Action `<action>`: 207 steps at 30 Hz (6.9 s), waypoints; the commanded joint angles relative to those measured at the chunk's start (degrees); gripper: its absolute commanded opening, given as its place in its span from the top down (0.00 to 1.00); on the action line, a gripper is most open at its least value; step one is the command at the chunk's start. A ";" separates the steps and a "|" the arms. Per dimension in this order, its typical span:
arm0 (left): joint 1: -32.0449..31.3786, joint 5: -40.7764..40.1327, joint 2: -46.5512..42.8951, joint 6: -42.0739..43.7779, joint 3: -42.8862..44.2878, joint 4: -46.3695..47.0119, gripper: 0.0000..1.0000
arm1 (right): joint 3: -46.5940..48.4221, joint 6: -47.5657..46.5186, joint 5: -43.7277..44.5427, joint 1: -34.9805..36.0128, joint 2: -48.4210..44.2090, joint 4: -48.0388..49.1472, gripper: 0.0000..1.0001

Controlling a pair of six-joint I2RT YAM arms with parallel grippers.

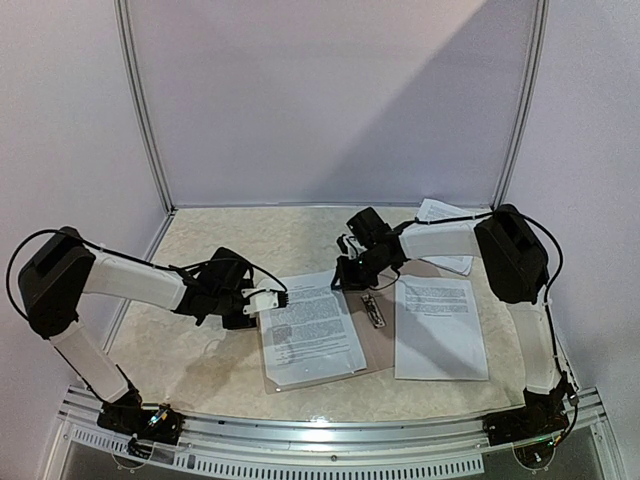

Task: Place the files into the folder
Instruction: Insert the folder to form pockets on the folder, then pick up the file from the folder, then pass from the right arm to the left, then pass from the left arm to the right

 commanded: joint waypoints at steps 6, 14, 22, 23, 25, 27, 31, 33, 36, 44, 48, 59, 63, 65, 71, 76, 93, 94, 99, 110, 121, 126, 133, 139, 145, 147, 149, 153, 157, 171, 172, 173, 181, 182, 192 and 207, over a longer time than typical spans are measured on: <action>1.21 -0.26 5.36 1.06 -0.41 -3.15 0.38 | -7.84 5.55 -7.04 0.36 -1.35 8.94 0.98; 1.71 -0.23 5.90 1.15 0.27 -3.00 0.38 | -8.15 8.59 -10.83 0.38 0.83 13.70 1.00; 2.67 0.34 4.35 1.12 0.06 -4.63 0.38 | -5.42 7.76 -10.24 0.34 0.96 10.24 0.90; 3.03 0.02 3.64 1.39 -0.08 -5.04 0.38 | -4.47 7.45 -9.76 0.32 0.66 9.06 0.85; 4.16 -1.45 2.29 1.83 -0.31 -5.73 0.37 | -1.62 5.99 -8.05 0.17 0.10 5.28 0.72; 5.98 -2.29 0.62 2.08 0.16 -7.06 0.37 | 1.87 3.40 -5.98 -0.12 -1.10 0.44 0.61; 7.43 -1.98 -2.90 1.87 1.88 -10.56 0.35 | 6.36 -1.42 -1.47 -1.88 -5.90 -5.70 0.46; 7.45 -1.99 -3.96 1.67 3.48 -12.16 0.34 | 6.37 -3.22 0.28 -3.24 -9.39 -8.77 0.42; 7.18 -1.50 -4.15 0.29 8.25 -15.31 0.34 | 4.25 -7.33 6.24 -5.75 -16.45 -16.48 0.33; -7.01 -0.22 4.75 -1.15 31.54 -21.04 0.31 | -35.12 -6.47 5.08 -25.36 -41.46 -14.09 0.26; -15.31 1.44 19.13 -1.92 51.31 -25.38 0.30 | -44.82 -7.09 2.18 -33.65 -46.84 -12.10 0.24; -25.55 -6.57 50.17 8.16 79.25 -14.98 0.31 | -56.23 -9.03 -10.88 -45.72 -45.12 -3.58 0.25; -26.28 -7.70 55.49 9.73 82.42 -13.56 0.31 | -57.71 -8.76 -14.12 -47.20 -44.82 -2.09 0.26; -26.21 -7.72 56.95 9.56 83.11 -13.62 0.31 | -58.73 -8.78 -15.42 -48.62 -45.06 -0.95 0.26; -26.21 -6.45 57.95 12.01 81.57 -17.55 0.31 | -60.34 -9.72 -16.66 -49.93 -44.08 -0.25 0.26; -25.62 -6.52 58.46 12.37 81.07 -17.16 0.32 | -62.48 -9.03 -23.41 -51.48 -43.10 4.44 0.26; -25.51 -6.03 58.39 12.77 80.87 -16.98 0.32 | -68.18 1.28 -44.13 -51.52 -50.35 23.39 0.37; -25.44 -5.94 58.26 12.76 80.74 -16.98 0.32 | -68.64 2.03 -44.46 -51.54 -49.99 24.83 0.38; -25.33 -5.98 58.07 12.74 80.46 -16.72 0.32 | -69.33 3.60 -44.98 -50.86 -47.48 27.47 0.38; -24.98 -5.07 57.99 11.22 80.36 -16.63 0.32 | -63.88 0.69 -37.05 -44.36 -44.59 23.27 0.38; -24.37 -3.54 57.02 9.34 80.37 -16.74 0.32 | -60.64 -3.00 -31.82 -43.63 -45.29 15.44 0.96; -23.70 -2.48 53.87 7.61 81.79 -18.64 0.31 | -57.69 -4.74 -31.37 -43.63 -48.82 10.25 1.00; -21.78 -0.17 40.24 3.73 83.31 -26.34 0.18 | -43.54 -12.13 -23.73 -41.25 -55.96 -7.36 1.00; -12.98 16.13 27.46 -9.33 80.65 -38.26 0.10 | -28.34 -16.69 -16.51 -27.33 -58.90 -16.00 1.00; 3.39 44.55 14.55 -17.56 68.82 -46.84 0.06 | -17.68 -20.06 -16.33 -9.67 -57.14 -8.53 1.00; 7.86 50.69 8.90 -18.51 61.49 -44.81 0.04 | -16.89 -21.73 -18.62 -5.02 -56.73 -2.06 1.00; 10.62 53.73 2.70 -19.61 53.91 -40.47 0.02 | -16.87 -20.35 -22.13 -3.62 -56.10 5.64 1.00; 11.49 58.45 -9.05 -20.55 44.79 -35.91 0.01 | -16.98 -12.91 -26.08 -3.11 -53.25 19.57 1.00; 11.49 63.42 -13.52 -24.90 42.33 -34.06 0.00 | -17.09 -8.66 -28.04 -1.93 -50.59 29.41 1.00; 9.74 64.10 -13.00 -46.85 38.62 -12.07 0.25 | -18.66 -4.02 -28.63 -0.89 -48.99 35.71 1.00; 9.74 64.90 -12.89 -48.42 38.57 -10.36 0.39 | -19.33 -3.85 -28.62 -0.88 -49.22 35.96 1.00; 9.74 65.82 -12.81 -50.74 38.53 -8.65 0.50 | -19.96 -3.61 -28.40 -0.84 -49.41 36.02 1.00; 9.65 67.17 -14.10 -51.22 39.13 -9.35 1.00 | -22.19 -4.75 -25.21 -0.90 -49.90 30.46 0.64; 9.72 66.20 -14.25 -49.81 39.30 -10.45 1.00 | -23.16 -5.01 -24.74 -0.90 -49.94 30.33 0.55; 10.81 64.21 -14.19 -47.17 38.88 -12.53 1.00 | -23.72 -5.59 -25.58 -0.91 -45.83 27.96 1.00; 9.77 19.35 -19.38 -12.94 15.22 -32.38 0.11 | -27.10 -10.23 -22.00 -5.51 -35.28 23.83 1.00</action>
